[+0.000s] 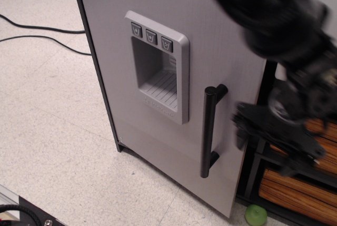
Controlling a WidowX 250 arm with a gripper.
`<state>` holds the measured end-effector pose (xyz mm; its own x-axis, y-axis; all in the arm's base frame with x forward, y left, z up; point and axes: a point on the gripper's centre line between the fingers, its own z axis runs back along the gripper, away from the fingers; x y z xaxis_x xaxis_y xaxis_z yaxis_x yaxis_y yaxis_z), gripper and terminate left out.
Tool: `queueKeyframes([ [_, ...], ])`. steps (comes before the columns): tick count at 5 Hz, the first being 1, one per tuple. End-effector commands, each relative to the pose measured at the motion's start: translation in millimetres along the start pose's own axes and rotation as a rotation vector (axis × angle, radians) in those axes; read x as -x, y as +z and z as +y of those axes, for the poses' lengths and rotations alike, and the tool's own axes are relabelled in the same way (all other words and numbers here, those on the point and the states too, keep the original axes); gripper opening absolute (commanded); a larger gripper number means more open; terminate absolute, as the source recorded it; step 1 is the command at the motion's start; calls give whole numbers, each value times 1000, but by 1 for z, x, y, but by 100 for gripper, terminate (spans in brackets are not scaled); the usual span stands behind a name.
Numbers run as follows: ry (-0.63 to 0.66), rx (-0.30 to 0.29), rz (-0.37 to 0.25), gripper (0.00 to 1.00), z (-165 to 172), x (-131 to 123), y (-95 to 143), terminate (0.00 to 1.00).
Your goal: Open fridge
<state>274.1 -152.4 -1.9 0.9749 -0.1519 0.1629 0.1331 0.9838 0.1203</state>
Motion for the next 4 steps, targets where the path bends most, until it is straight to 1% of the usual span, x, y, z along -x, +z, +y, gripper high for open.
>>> queueKeyframes([
  [1,-82,4,-86,100,-32,-40,-2,0],
  [2,-71,16,-90,100,-23,-62,-1,0],
  [3,-44,37,-74,100,-13,-82,2,0],
  [4,-13,29,-76,100,0,-92,6,0],
])
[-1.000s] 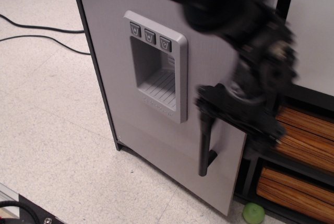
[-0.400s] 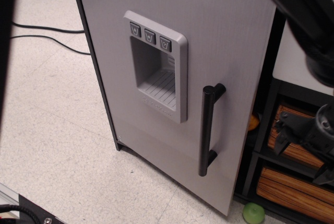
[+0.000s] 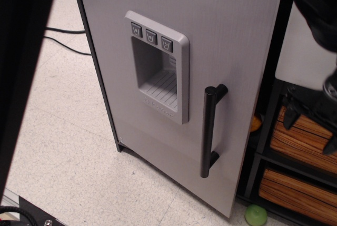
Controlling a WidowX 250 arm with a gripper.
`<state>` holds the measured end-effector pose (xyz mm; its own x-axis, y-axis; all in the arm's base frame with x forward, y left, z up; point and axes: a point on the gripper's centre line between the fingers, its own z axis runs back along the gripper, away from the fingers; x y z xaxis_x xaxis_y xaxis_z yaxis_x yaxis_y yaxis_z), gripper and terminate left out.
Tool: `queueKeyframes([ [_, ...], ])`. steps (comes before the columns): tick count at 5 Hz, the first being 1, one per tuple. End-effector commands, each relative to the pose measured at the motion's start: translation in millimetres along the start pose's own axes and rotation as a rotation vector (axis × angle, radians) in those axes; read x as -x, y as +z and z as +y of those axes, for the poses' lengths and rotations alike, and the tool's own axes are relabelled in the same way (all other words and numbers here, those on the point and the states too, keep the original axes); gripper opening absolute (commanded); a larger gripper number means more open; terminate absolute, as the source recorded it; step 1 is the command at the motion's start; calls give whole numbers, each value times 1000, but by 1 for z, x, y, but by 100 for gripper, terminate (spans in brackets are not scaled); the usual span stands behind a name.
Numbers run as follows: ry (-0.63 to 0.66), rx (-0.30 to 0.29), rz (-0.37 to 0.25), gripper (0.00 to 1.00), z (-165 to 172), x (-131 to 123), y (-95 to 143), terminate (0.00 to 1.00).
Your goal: Open fridge
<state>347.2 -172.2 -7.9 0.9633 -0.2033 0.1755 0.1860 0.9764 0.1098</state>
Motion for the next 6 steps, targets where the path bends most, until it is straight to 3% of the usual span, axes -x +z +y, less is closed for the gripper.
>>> queueKeyframes([
  [1,62,-5,-32,100,33,-17,32,0],
  [2,94,-39,-42,100,59,-4,47,0],
  [4,193,-38,-83,100,125,23,74,0],
  [6,166,-25,-40,100,160,72,84,0],
])
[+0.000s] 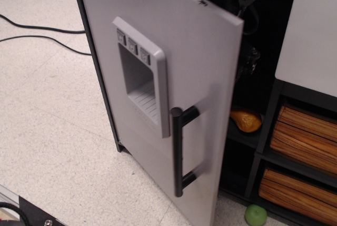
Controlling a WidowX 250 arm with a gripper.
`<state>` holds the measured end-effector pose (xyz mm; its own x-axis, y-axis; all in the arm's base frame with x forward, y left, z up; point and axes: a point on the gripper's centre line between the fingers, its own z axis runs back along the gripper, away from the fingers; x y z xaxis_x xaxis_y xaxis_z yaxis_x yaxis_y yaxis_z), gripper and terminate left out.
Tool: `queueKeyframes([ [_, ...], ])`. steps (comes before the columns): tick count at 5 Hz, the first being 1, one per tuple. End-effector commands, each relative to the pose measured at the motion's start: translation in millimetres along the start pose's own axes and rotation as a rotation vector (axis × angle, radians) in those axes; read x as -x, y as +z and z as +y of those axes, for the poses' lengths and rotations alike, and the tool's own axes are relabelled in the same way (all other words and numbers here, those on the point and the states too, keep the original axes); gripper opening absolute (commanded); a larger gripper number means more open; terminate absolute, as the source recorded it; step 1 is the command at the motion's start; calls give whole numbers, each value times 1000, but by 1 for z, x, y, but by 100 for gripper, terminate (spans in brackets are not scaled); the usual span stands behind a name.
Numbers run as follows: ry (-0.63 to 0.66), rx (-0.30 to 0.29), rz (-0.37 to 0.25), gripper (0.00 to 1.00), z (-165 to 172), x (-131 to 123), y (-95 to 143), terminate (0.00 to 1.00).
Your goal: Open fridge
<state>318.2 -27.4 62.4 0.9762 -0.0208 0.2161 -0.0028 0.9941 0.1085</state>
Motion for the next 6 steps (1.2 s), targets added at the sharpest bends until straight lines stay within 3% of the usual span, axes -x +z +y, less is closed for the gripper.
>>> queueKeyframes([
  [1,-74,1,-3,100,36,56,17,0],
  [2,-98,15,29,100,54,79,15,0],
  [4,-120,-34,97,100,81,118,2,0],
  [5,-120,-34,97,100,81,118,2,0],
  [6,-120,-34,97,100,81,118,2,100],
])
